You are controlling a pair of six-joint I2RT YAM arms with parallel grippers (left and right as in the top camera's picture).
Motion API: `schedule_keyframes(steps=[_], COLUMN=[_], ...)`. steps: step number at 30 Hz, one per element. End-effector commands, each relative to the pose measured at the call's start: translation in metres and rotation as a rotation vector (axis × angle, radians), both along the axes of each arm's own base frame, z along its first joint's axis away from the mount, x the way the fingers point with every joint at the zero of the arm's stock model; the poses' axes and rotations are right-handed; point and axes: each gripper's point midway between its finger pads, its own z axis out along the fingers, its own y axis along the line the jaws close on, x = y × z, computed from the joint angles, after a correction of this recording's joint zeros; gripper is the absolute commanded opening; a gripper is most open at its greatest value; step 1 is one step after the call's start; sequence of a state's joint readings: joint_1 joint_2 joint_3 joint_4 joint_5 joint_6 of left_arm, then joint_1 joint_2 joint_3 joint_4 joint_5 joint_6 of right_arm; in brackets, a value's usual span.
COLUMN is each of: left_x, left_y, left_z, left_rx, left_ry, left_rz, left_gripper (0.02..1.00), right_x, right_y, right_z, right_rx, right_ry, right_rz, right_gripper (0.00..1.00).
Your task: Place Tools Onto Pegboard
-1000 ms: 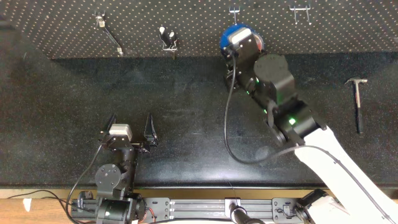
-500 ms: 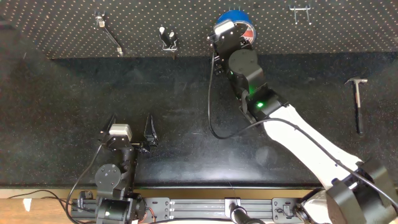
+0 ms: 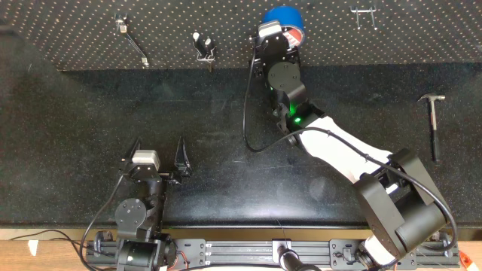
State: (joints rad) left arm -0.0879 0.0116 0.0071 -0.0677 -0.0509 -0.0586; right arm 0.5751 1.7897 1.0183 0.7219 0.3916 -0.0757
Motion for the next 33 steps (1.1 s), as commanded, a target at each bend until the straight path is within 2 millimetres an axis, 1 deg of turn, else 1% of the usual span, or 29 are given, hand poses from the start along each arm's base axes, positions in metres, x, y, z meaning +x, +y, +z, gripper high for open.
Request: schedule_keyframes(steps=[1,2,5,7,9,10,12,14,15,16,17,18,19,20,21,22,23,24,25,26,27,29,31,33], left_x=[-0.001,-0.001,0.0,0.0,-0.001,0.0,-0.001,0.0,-0.001,0.0,0.0,0.0,0.0,-0.001,0.0,0.0,0.0,-0.001,-0.001,0.0,-0.001,0.0,-0.001,-0.001], left_y=[-0.001,-0.001,-0.001,-0.001,-0.001,-0.001,-0.001,-0.001,-0.001,-0.001,-0.001,-0.001,-0.001,-0.001,-0.001,-0.001,-0.001,-0.001,-0.001,-0.001,-0.001,-0.001,-0.001,-0.001], left_z=[-0.001,-0.001,-0.001,-0.001,-0.001,-0.001,-0.001,-0.001,-0.001,-0.001,-0.001,-0.001,-0.001,-0.001,-0.001,-0.001,-0.001,-0.001,-0.001,-0.001,-0.001,-0.001,-0.001,-0.001], left_rx=[-0.015,-0.015,-0.015,-0.015,-0.015,-0.015,-0.015,-0.015,-0.015,-0.015,-0.015,-0.015,-0.015,-0.015,-0.015,-0.015,-0.015,-0.015,-0.015,-0.015,-0.015,-0.015,-0.015,-0.015], left_ry=[0.001,0.001,0.002,0.002,0.001,0.002,0.001,0.002,0.001,0.002,0.002,0.002,0.002,0.001,0.002,0.002,0.002,0.001,0.001,0.002,0.001,0.002,0.001,0.001], left_rz=[-0.005,-0.005,-0.005,-0.005,-0.005,-0.005,-0.005,-0.006,-0.005,-0.005,-0.005,-0.006,-0.005,-0.005,-0.005,-0.005,-0.005,-0.005,-0.005,-0.005,-0.005,-0.005,-0.005,-0.006], left_gripper=[0.998,0.998,0.996,0.996,0.996,0.996,0.996,0.996,0.996,0.996,0.996,0.996,0.996,0.996,0.996,0.998,0.996,0.996,0.996,0.996,0.996,0.996,0.996,0.996], right_x=[0.0,-0.003,-0.017,-0.029,-0.044,-0.056,-0.074,-0.105,-0.117,-0.127,-0.138,-0.152,-0.159,-0.164,-0.173,-0.178,-0.183,-0.186,-0.185,-0.188,-0.193,-0.19,-0.187,-0.192], right_y=[0.001,0.005,0.009,0.004,-0.003,-0.011,-0.017,-0.032,-0.041,-0.054,-0.076,-0.11,-0.134,-0.153,-0.198,-0.22,-0.247,-0.266,-0.277,-0.294,-0.304,-0.327,-0.342,-0.361], right_z=[0.003,0.007,0.008,0.007,0.011,0.016,0.019,0.012,0.004,-0.009,-0.028,-0.054,-0.068,-0.076,-0.091,-0.099,-0.109,-0.119,-0.127,-0.137,-0.146,-0.163,-0.171,-0.176], right_rx=[-0.005,-0.003,-0.043,-0.085,-0.124,-0.148,-0.177,-0.229,-0.237,-0.217,-0.173,-0.11,-0.076,-0.054,0.002,0.028,0.089,0.169,0.264,0.31,0.336,0.251,0.166,0.091], right_ry=[-0.014,-0.017,0.041,0.103,0.159,0.192,0.246,0.358,0.425,0.506,0.628,0.793,0.883,0.947,1.053,1.105,1.163,1.206,1.232,1.265,1.299,1.32,1.318,1.325], right_rz=[-0.009,0.0,0.023,0.029,0.034,0.037,0.071,0.102,0.103,0.069,0.0,-0.093,-0.157,-0.197,-0.31,-0.352,-0.419,-0.467,-0.473,-0.524,-0.552,-0.508,-0.451,-0.411], right_gripper=[0.805,0.982,0.974,0.976,0.976,0.976,0.974,0.976,0.976,0.976,0.974,0.976,0.976,0.976,0.976,0.976,0.976,0.976,0.976,0.976,0.976,0.976,0.976,0.976])
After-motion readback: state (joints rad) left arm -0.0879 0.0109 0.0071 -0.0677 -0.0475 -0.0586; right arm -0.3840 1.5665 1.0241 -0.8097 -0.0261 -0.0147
